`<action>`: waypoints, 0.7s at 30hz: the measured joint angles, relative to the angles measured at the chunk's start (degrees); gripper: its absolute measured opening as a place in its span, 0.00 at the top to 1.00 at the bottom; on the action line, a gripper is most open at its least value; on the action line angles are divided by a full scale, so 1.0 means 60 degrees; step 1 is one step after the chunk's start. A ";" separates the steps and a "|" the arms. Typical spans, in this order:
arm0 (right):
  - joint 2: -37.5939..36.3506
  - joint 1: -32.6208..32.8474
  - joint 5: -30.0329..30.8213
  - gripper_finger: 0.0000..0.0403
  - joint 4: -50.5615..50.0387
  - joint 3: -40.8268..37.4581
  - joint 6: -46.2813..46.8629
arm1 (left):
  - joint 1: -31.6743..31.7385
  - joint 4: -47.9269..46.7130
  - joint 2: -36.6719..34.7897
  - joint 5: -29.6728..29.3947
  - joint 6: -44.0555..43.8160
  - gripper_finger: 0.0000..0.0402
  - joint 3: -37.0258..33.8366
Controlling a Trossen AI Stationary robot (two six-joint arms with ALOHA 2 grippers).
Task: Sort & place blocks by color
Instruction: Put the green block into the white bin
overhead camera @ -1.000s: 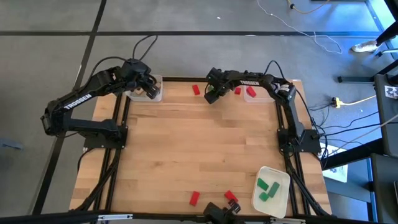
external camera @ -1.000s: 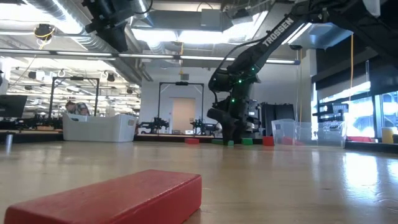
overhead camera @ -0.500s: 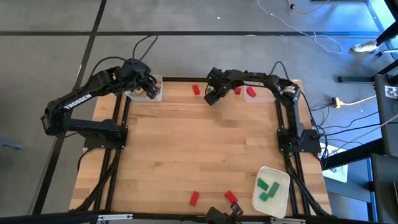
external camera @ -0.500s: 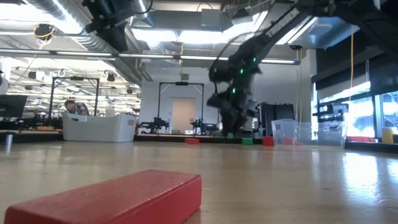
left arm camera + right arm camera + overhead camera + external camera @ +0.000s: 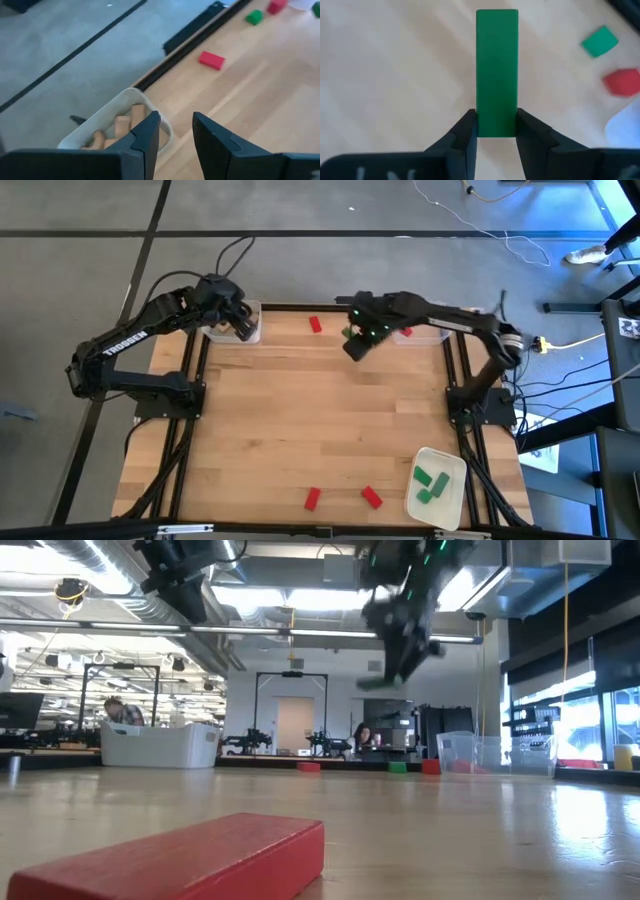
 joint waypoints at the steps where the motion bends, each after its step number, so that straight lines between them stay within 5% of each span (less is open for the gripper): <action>1: -0.0285 0.0186 -0.0021 0.75 -0.0155 0.0000 0.0175 | 0.0000 0.0063 -0.0001 0.0196 0.0142 0.73 0.0000; 10: -0.2278 0.2219 -0.0682 0.75 -0.2210 0.0000 0.2695 | 0.0002 0.1083 0.0053 0.2312 0.2764 0.73 -0.0004; 14: -0.2780 0.3250 -0.1199 0.75 -0.3319 0.0004 0.4089 | 0.0130 0.1399 0.0237 0.4080 0.4031 0.73 -0.0004; 21: -0.2949 0.4927 -0.3642 0.75 -0.4040 0.0004 0.6210 | 0.0634 0.1368 0.0781 0.6854 0.5473 0.73 -0.0004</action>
